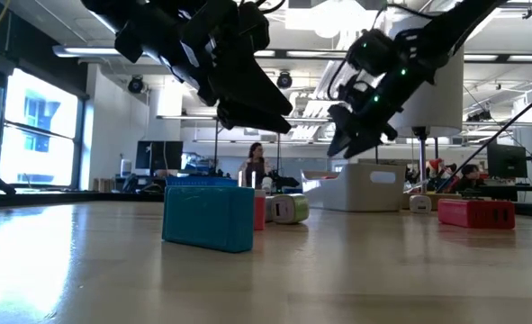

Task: Pick & Place Office items
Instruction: Put the red charger adapter into the white bin

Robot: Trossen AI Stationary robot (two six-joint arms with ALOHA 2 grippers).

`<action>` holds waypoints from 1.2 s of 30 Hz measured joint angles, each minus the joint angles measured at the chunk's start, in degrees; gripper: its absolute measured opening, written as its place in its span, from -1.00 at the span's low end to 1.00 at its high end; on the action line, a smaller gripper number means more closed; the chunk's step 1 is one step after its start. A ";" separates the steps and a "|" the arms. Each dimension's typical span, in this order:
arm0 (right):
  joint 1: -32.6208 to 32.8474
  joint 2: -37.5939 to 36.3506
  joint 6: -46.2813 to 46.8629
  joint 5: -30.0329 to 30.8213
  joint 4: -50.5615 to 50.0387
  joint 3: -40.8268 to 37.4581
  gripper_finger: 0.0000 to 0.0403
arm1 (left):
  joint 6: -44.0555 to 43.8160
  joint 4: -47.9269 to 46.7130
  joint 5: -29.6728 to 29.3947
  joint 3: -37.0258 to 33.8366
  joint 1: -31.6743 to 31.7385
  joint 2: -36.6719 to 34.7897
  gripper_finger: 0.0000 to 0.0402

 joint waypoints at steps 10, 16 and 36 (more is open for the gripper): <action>7.06 -9.31 -2.91 -0.29 -0.92 0.01 0.25 | 0.02 -0.72 0.00 0.00 -0.01 0.00 0.13; 12.73 -12.66 -4.26 -0.24 -0.66 0.02 0.25 | 0.02 -1.55 0.00 0.00 -0.01 0.02 0.13; 29.32 -13.83 1.55 -0.44 -13.16 0.02 0.25 | 0.04 -1.70 -0.02 0.00 -0.71 0.02 0.13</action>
